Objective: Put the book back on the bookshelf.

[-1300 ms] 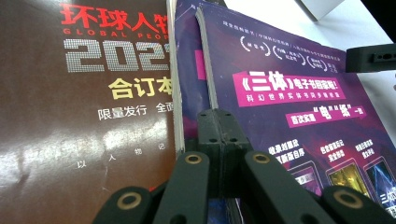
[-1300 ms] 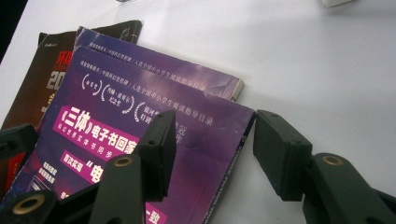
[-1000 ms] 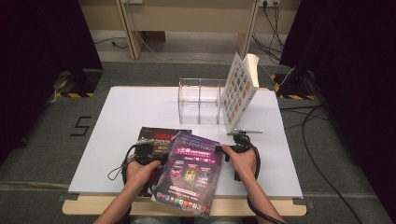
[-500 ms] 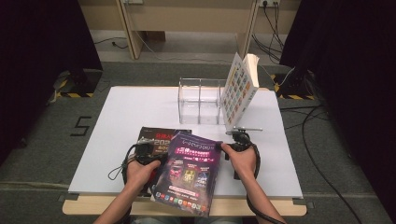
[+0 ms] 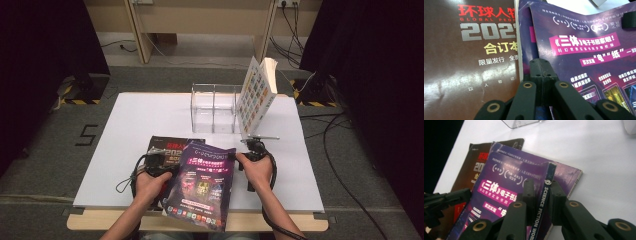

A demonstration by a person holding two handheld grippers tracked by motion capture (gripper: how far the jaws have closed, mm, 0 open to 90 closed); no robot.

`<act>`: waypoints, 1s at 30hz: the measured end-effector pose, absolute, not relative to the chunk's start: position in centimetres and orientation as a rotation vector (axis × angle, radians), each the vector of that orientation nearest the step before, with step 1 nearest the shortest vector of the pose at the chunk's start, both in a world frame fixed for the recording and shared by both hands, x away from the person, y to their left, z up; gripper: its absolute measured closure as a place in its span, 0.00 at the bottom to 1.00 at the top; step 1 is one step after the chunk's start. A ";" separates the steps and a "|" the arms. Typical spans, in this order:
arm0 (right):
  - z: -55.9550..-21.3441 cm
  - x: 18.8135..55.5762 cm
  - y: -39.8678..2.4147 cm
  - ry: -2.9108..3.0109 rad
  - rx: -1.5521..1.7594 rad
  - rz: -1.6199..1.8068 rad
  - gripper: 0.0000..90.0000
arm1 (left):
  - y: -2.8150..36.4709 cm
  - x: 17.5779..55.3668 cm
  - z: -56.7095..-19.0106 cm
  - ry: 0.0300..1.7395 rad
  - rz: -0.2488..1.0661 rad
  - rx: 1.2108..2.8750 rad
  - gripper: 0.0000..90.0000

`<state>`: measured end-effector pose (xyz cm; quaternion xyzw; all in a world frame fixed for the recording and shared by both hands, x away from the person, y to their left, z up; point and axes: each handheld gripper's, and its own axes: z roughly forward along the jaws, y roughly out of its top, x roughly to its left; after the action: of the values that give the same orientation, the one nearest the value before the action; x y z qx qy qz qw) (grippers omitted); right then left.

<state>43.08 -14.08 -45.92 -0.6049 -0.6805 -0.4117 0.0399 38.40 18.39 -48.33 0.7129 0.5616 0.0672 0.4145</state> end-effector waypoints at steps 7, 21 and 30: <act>-45.2 42.8 -14.4 -2.018 -1.839 -1.353 0.92 | 18.6 38.4 -48.4 1.406 0.157 1.778 0.99; -42.0 42.0 -14.1 -1.953 -1.766 -1.590 0.94 | 20.4 37.3 -47.3 1.370 0.205 1.693 0.94; -38.4 41.1 -14.7 -1.982 -1.733 -1.777 0.94 | 20.5 37.2 -47.4 1.359 0.237 1.678 0.85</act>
<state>41.15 -14.65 -38.40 -0.5455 -0.6238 -0.5594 -0.0175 37.20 20.53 -47.35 0.6834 0.5537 0.0965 0.4659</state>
